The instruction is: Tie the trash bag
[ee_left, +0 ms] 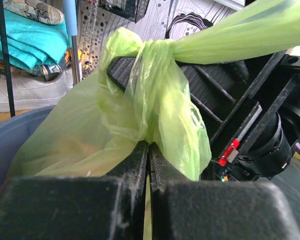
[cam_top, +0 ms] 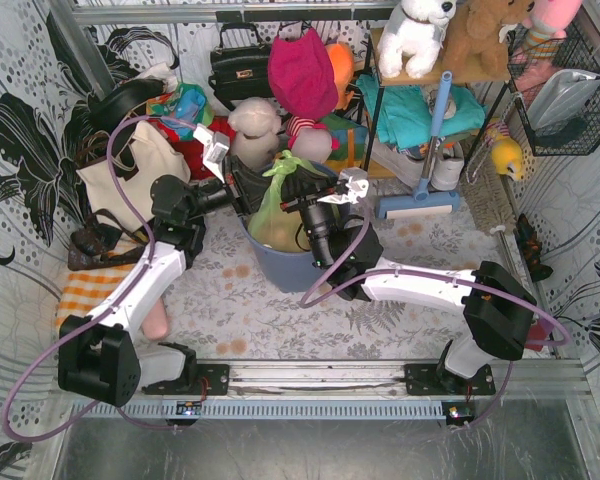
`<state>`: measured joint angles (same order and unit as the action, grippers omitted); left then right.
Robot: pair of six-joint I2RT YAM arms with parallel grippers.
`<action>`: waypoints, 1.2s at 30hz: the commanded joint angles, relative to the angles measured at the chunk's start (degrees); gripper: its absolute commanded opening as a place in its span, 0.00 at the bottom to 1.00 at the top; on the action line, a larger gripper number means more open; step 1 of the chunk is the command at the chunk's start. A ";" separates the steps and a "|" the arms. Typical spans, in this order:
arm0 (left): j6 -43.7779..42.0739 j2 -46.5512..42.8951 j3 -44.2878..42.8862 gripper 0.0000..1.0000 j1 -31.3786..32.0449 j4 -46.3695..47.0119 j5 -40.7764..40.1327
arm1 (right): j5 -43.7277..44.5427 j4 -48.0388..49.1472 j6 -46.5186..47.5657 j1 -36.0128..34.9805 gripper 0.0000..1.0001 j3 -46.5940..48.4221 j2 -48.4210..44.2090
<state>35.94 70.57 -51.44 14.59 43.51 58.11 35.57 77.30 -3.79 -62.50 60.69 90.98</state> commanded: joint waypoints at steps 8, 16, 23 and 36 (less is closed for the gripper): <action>-12.75 -6.94 -2.09 0.18 0.36 -19.20 2.08 | -4.06 7.29 7.44 0.45 0.00 -0.25 2.34; -26.26 -13.21 -7.05 0.42 0.42 -37.94 -13.07 | -7.86 7.56 6.19 0.45 0.00 -1.98 1.25; -22.72 -17.61 -10.47 0.50 0.40 -36.08 -28.95 | -9.13 7.57 4.94 0.45 0.00 -2.68 0.95; -17.04 -8.98 -19.50 0.44 3.35 -37.98 -32.52 | -9.60 8.27 4.68 0.45 0.00 -2.77 0.94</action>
<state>19.40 60.07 -69.04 16.56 6.57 28.53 27.14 81.95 2.20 -62.28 58.57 93.10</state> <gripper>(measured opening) 0.447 0.003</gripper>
